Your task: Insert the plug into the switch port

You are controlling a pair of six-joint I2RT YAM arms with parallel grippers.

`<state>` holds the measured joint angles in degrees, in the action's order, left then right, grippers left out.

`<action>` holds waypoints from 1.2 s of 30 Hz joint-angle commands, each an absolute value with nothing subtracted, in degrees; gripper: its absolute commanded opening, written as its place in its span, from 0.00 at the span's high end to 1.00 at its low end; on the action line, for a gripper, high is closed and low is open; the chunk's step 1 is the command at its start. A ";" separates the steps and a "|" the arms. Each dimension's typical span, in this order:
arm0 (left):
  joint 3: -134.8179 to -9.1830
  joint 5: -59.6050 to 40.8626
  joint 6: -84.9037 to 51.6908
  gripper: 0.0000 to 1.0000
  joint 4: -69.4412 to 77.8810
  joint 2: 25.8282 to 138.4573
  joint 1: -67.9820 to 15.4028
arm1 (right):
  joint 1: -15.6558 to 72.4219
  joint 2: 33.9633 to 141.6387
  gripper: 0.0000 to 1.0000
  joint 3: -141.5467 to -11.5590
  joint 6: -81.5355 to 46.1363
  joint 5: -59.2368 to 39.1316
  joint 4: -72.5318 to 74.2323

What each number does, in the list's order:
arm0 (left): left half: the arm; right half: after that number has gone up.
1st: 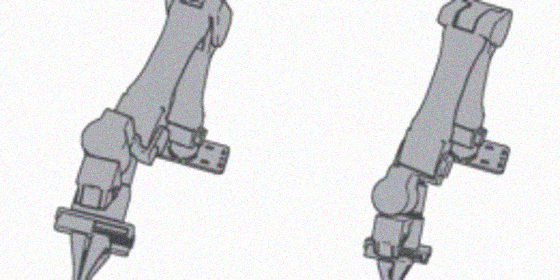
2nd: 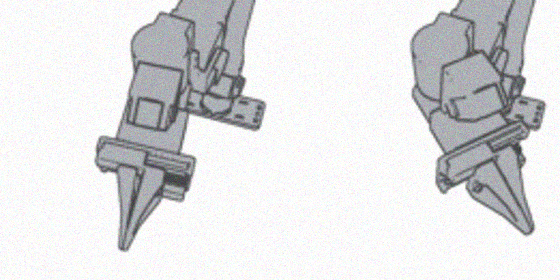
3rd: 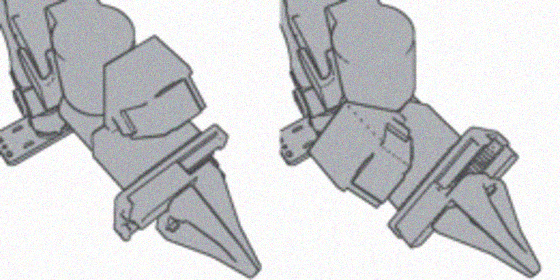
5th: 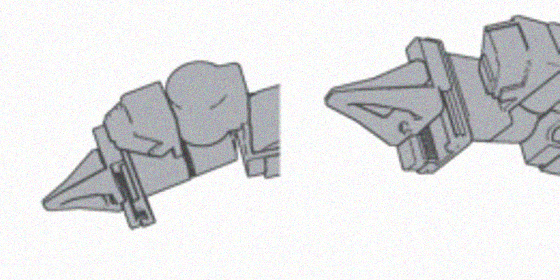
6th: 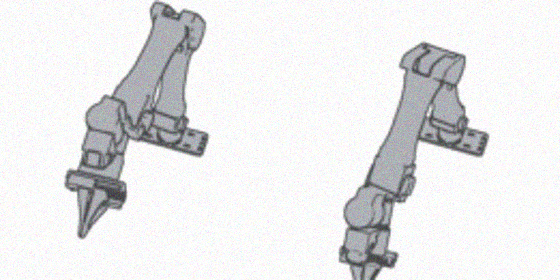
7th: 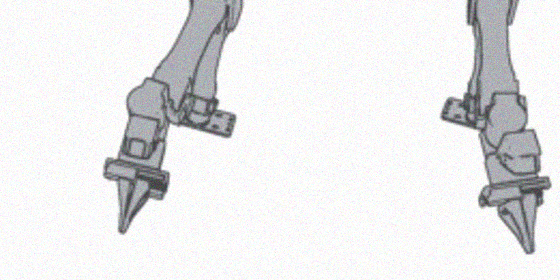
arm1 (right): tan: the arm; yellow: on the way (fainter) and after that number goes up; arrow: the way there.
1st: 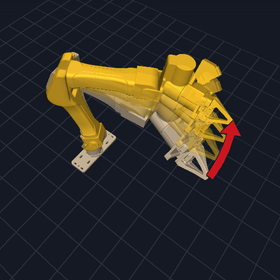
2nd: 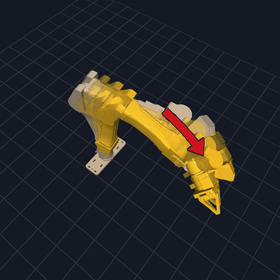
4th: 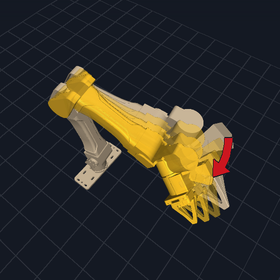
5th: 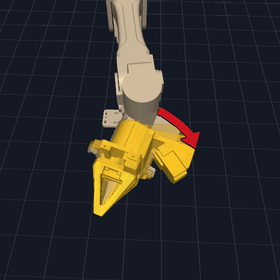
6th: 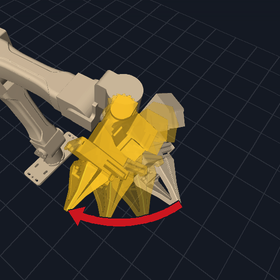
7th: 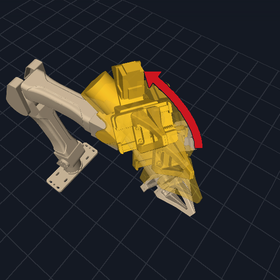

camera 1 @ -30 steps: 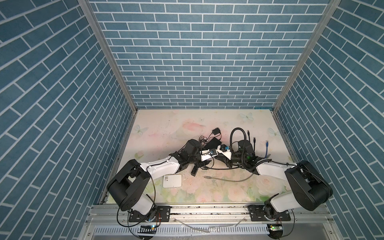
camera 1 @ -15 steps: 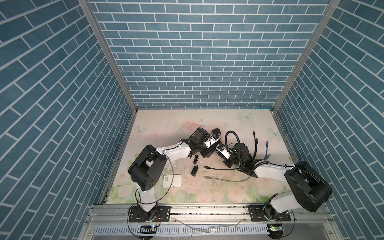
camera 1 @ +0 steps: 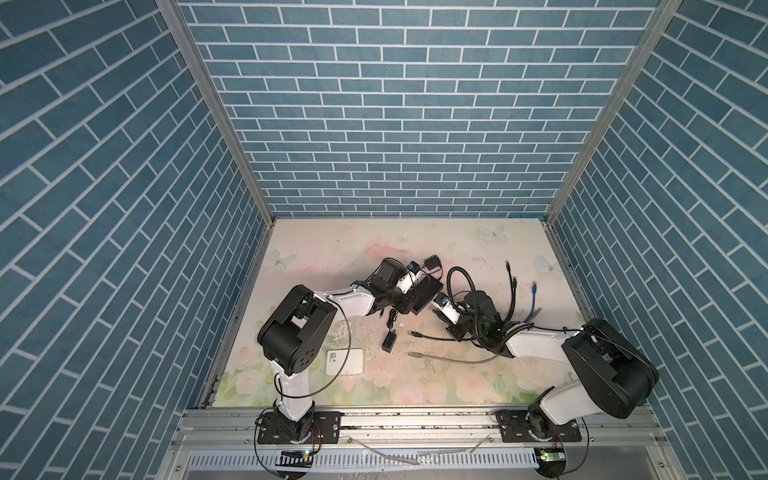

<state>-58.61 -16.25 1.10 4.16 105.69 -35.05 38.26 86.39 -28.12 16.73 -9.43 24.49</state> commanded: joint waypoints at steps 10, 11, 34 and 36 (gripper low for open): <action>-59.17 -17.75 -2.63 0.51 6.00 107.99 -34.72 | 39.16 90.54 1.00 -31.65 13.38 -9.80 21.98; -59.11 -17.67 -2.64 0.53 5.68 108.02 -34.77 | 39.20 90.86 1.00 -31.91 13.07 -9.58 21.80; -57.57 -18.63 -3.68 0.57 6.50 108.72 -34.72 | 40.82 96.05 1.00 -37.14 10.28 -11.47 22.16; -57.57 -18.51 -3.64 0.57 6.48 108.72 -34.72 | 41.04 96.28 1.00 -37.47 10.28 -11.12 21.46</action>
<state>-58.50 -17.98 -3.49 7.09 107.48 -34.79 40.47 95.18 -35.35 11.77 -10.26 22.26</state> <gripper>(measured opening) 0.433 0.128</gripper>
